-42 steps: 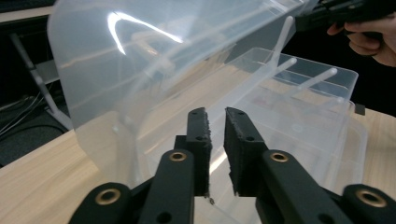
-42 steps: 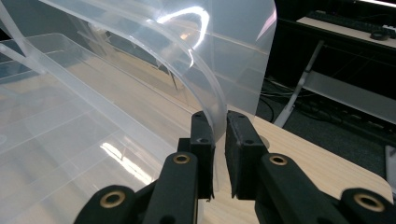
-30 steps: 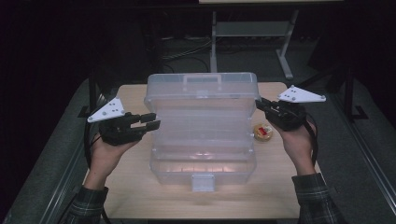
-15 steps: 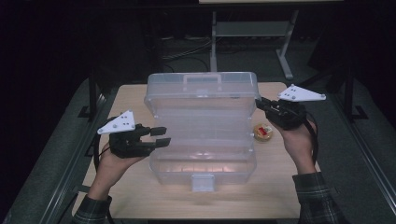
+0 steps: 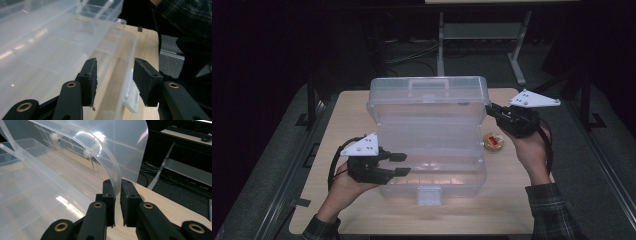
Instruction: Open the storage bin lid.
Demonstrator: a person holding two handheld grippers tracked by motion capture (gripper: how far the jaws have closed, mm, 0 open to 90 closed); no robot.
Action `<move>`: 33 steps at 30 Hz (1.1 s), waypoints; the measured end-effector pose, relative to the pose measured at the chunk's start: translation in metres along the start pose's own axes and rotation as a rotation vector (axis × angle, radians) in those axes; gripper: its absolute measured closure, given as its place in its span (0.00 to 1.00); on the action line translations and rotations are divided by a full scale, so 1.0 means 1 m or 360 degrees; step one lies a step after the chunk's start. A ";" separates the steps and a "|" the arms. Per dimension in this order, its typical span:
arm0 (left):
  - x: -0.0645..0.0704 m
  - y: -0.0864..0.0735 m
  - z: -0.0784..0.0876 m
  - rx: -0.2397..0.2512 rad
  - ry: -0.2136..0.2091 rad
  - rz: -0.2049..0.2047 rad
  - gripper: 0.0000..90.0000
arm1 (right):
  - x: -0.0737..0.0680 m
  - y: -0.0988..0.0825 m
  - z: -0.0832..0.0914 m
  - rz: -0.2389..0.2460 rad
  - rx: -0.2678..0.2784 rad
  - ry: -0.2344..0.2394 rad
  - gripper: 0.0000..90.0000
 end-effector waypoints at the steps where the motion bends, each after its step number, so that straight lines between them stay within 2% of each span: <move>1: 0.002 -0.001 -0.002 -0.0008 -0.0007 0.0002 0.59 | 0.000 0.000 0.000 0.0005 0.0000 0.0002 0.92; 6: 0.009 -0.008 -0.012 -0.0059 -0.0042 -0.0006 0.56 | 0.000 0.000 -0.001 0.0016 0.0000 -0.0006 0.92; 15: 0.017 -0.020 -0.031 -0.0183 -0.0091 -0.0043 0.62 | 0.001 0.001 -0.002 0.0025 -0.0005 -0.0010 0.92; 22: 0.020 -0.028 -0.041 -0.0286 -0.0080 -0.0087 0.68 | 0.001 0.002 -0.003 0.0033 -0.0010 -0.0013 0.93; 27: 0.019 -0.034 -0.047 -0.0334 -0.0079 -0.0083 0.71 | 0.002 0.002 -0.004 0.0034 -0.0011 -0.0013 0.93; 33: 0.017 -0.040 -0.050 -0.0367 -0.0091 -0.0075 0.79 | 0.003 0.003 -0.005 0.0032 -0.0012 -0.0011 0.93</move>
Point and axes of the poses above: each handheld gripper's, and its own axes: z roughly backward along the jaws, y roughly out of its top, x roughly to its right, the point moved 2 cm from there along -z, roughly forward along the jaws, and after that the axes turned 15 degrees about x, right-handed, at the moved point
